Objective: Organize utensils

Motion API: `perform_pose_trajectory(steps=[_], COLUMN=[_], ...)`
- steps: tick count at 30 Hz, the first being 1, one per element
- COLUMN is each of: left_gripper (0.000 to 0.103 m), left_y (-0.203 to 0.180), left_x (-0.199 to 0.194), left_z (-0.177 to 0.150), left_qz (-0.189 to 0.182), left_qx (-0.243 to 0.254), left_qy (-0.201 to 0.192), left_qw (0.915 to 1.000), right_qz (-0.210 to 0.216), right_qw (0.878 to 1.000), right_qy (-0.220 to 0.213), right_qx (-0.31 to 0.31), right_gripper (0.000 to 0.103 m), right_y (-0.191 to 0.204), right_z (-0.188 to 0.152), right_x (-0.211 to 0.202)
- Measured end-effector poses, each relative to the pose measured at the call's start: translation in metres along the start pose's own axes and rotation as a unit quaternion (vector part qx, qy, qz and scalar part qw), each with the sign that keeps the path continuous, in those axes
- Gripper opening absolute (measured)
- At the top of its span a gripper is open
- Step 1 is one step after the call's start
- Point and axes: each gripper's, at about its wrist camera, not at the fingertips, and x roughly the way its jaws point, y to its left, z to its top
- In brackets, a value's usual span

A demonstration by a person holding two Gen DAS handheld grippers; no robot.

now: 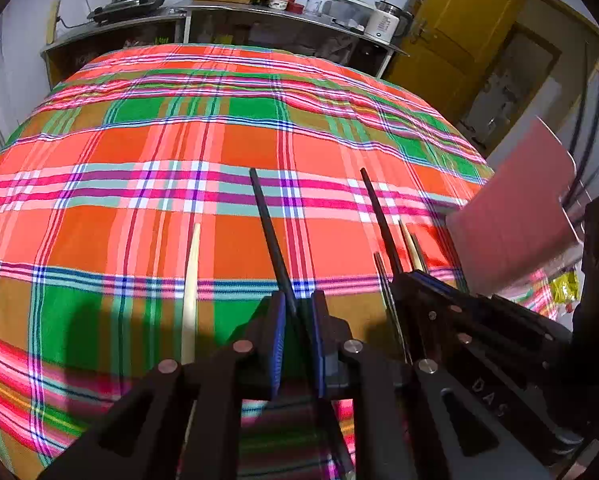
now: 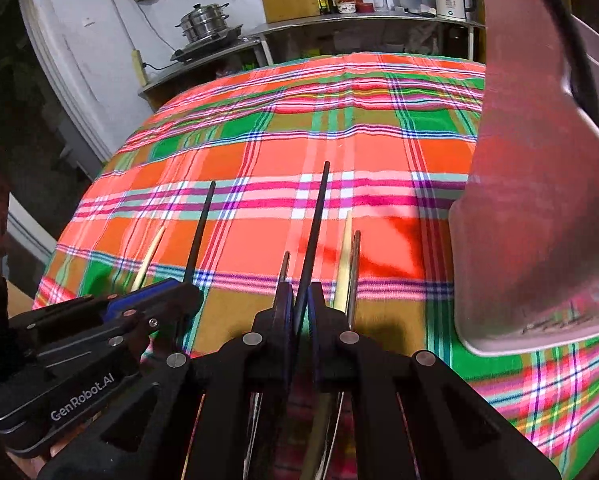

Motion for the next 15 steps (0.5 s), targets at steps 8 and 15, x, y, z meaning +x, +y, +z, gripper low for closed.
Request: perform_pose_trajectory(steps=[8, 15], left_gripper=[0.009, 0.006], left_y=[-0.0041, 0.003], left_x=[0.004, -0.0026], left_z=[0.0051, 0.0038], left_qz=[0.016, 0.005], left_qx=[0.011, 0.003], left_qy=[-0.001, 0.0], left_qw=[0.9998, 1.0], right_qz=[-0.015, 0.008], right_qw=[1.0, 1.0], right_qy=[0.004, 0.004], right_qx=[-0.012, -0.011], right_gripper=[0.007, 0.006], right_y=[0.0057, 0.0071], right_z=[0.0091, 0.0053], right_x=[0.0077, 0.0006])
